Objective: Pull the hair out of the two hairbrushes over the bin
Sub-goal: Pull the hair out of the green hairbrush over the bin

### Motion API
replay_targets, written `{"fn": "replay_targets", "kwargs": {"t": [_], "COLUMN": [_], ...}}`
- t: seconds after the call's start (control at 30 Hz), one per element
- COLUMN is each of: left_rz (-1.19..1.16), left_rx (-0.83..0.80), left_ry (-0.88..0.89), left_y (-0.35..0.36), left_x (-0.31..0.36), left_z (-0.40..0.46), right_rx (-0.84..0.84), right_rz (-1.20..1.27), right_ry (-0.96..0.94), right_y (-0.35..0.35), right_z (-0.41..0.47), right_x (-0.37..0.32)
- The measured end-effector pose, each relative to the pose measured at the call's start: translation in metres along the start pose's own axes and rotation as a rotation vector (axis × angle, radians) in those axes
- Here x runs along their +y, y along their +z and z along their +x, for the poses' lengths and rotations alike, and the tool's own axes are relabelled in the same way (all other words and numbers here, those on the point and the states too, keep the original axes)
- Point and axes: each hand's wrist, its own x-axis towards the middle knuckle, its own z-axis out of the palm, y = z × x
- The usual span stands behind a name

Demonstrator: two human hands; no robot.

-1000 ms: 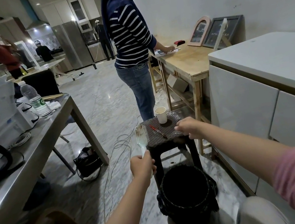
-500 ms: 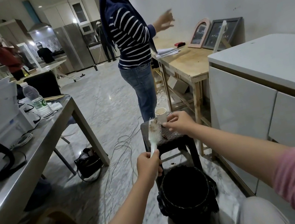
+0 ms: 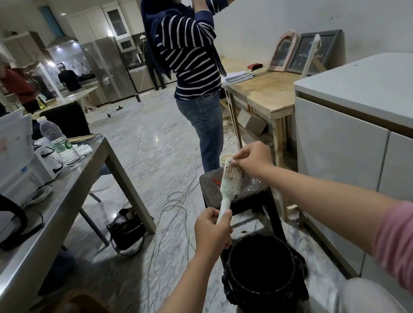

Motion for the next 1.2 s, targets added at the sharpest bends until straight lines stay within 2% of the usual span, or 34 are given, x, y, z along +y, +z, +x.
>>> {"fn": "replay_targets", "kwargs": {"t": [0.23, 0.47, 0.63, 0.73, 0.9, 1.0, 1.2], "left_rz": [-0.002, -0.102, -0.052, -0.054, -0.184, -0.196, -0.222], "left_rx": [-0.032, -0.081, -0.070, 0.009, 0.272, 0.371, 0.411], "left_ry": [-0.015, -0.107, -0.156, -0.252, -0.455, -0.516, -0.540], "left_y": [-0.003, -0.007, -0.005, -0.005, -0.018, -0.024, -0.018], "left_x": [0.001, 0.001, 0.005, -0.002, -0.022, -0.029, -0.029], "left_z": [0.001, 0.002, 0.003, 0.009, 0.014, 0.014, 0.018], "right_rx": [0.018, 0.085, 0.143, 0.216, 0.381, 0.395, 0.350], "right_rz": [-0.110, 0.094, 0.145, 0.247, 0.283, 0.260, 0.224], "right_ry": [-0.054, 0.149, 0.229, 0.324, 0.422, 0.459, 0.506], "right_y": [-0.003, 0.006, 0.005, -0.003, -0.029, -0.039, -0.033], "right_z": [0.002, 0.003, 0.005, 0.011, 0.026, 0.025, 0.019], "right_x": [0.002, 0.016, 0.018, 0.019, 0.036, 0.047, 0.049]}}
